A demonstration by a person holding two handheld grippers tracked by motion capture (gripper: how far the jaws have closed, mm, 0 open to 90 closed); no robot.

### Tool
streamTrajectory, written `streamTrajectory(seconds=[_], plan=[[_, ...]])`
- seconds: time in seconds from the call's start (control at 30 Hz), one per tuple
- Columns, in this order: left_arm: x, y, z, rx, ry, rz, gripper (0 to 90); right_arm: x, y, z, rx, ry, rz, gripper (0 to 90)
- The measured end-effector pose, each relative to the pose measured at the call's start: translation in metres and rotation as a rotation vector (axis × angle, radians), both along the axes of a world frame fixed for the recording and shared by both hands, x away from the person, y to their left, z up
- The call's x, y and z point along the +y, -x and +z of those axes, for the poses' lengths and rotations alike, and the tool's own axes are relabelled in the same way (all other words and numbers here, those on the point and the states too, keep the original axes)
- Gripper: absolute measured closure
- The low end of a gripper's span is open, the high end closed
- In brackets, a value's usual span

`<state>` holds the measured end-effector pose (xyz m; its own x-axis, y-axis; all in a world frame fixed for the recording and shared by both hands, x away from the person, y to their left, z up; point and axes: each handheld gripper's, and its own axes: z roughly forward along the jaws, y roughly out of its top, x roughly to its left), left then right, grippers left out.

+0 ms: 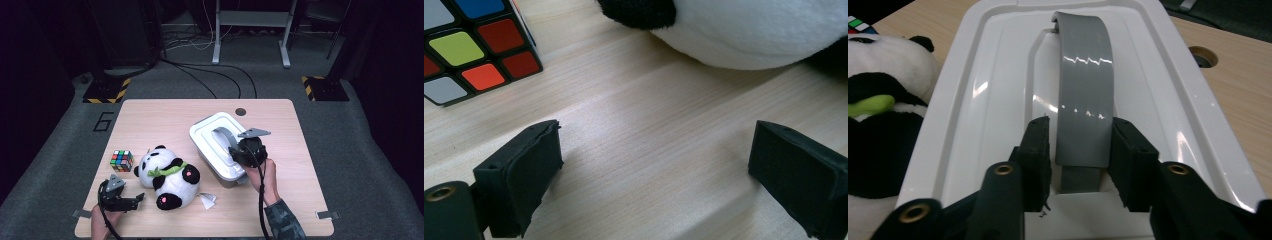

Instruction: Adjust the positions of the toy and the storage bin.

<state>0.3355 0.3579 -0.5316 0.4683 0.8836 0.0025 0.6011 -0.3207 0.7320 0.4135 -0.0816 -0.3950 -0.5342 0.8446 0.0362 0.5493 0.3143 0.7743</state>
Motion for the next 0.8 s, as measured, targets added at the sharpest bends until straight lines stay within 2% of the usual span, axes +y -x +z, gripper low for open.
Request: streamTrajectory(seconds=[0.1,0.17,0.3,0.4,0.43,0.57,0.6,0.63,0.8], plan=[[0.000,0.000,0.000,0.005,-0.001,-0.003,6.7,0.001,-0.004,0.003,-0.003,0.014,0.016,48.7],[0.000,0.000,0.000,0.004,0.000,-0.002,6.7,0.002,-0.010,0.007,-0.012,0.003,0.042,44.6],[0.000,0.000,0.000,0.001,0.001,0.000,6.7,0.007,-0.025,0.017,-0.035,0.001,0.080,43.5],[0.001,0.000,0.001,0.011,-0.003,-0.005,6.7,0.013,-0.038,0.022,-0.056,0.042,0.126,45.8],[0.001,0.000,0.001,0.009,-0.004,-0.006,6.7,0.016,-0.041,0.023,-0.048,0.047,0.119,47.2],[0.001,0.000,0.001,0.011,-0.003,-0.006,6.7,0.021,-0.055,0.022,-0.037,0.078,0.172,56.3],[0.001,0.000,0.001,0.010,-0.003,-0.005,6.7,0.021,-0.057,0.021,-0.050,0.093,0.185,59.1],[0.000,0.000,0.000,0.004,0.000,-0.003,6.7,0.022,-0.059,0.019,-0.028,0.101,0.182,61.0],[0.000,0.000,0.000,0.005,0.000,-0.003,6.8,0.022,-0.058,0.018,-0.018,0.086,0.161,63.3]])
